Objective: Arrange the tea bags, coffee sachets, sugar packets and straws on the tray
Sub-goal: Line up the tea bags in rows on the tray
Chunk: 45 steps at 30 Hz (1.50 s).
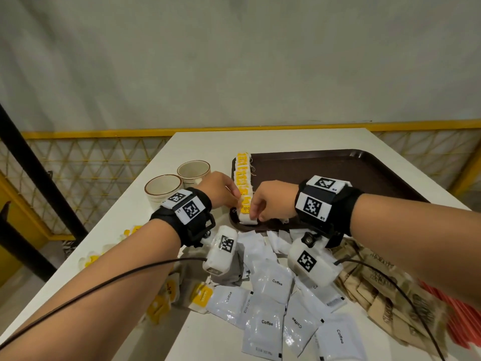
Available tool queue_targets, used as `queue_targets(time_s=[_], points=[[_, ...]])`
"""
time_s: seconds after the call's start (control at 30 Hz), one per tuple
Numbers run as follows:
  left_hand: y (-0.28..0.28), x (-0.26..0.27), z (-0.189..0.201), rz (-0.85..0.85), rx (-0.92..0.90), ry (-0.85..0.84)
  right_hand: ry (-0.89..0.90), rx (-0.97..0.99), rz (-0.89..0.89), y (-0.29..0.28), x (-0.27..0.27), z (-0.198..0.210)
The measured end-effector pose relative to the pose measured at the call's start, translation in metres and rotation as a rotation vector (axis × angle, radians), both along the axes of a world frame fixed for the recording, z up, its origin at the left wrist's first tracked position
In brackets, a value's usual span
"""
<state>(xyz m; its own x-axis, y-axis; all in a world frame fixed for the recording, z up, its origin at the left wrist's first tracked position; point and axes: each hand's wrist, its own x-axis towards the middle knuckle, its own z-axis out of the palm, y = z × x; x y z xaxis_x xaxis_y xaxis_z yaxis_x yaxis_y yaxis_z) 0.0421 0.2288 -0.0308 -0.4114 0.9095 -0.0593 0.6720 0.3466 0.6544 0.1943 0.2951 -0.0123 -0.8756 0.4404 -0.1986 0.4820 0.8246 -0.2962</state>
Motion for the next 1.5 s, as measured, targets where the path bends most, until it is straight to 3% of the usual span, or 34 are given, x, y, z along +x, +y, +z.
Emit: queue_targets(time_s=[0.7, 0.9, 1.03, 1.13, 1.4, 1.5], points=[[0.004, 0.005, -0.006, 0.03, -0.071, 0.031, 0.049, -0.068, 0.028, -0.002, 0.007, -0.004], [0.0, 0.003, -0.001, 0.016, -0.052, 0.063, 0.245, -0.036, -0.184, 0.026, 0.029, 0.025], [0.002, 0.009, 0.0, -0.006, -0.087, 0.07, 0.027, 0.038, -0.194, 0.029, 0.032, 0.008], [0.007, 0.014, -0.003, 0.011, -0.118, 0.118, -0.013, 0.048, -0.209, 0.023, 0.024, -0.009], [0.011, 0.017, 0.005, -0.019, -0.136, 0.162, 0.112, 0.112, -0.19, 0.031, 0.032, -0.001], [0.007, 0.014, 0.007, -0.014, -0.15, 0.205, 0.195, 0.024, -0.18, 0.028, 0.051, 0.018]])
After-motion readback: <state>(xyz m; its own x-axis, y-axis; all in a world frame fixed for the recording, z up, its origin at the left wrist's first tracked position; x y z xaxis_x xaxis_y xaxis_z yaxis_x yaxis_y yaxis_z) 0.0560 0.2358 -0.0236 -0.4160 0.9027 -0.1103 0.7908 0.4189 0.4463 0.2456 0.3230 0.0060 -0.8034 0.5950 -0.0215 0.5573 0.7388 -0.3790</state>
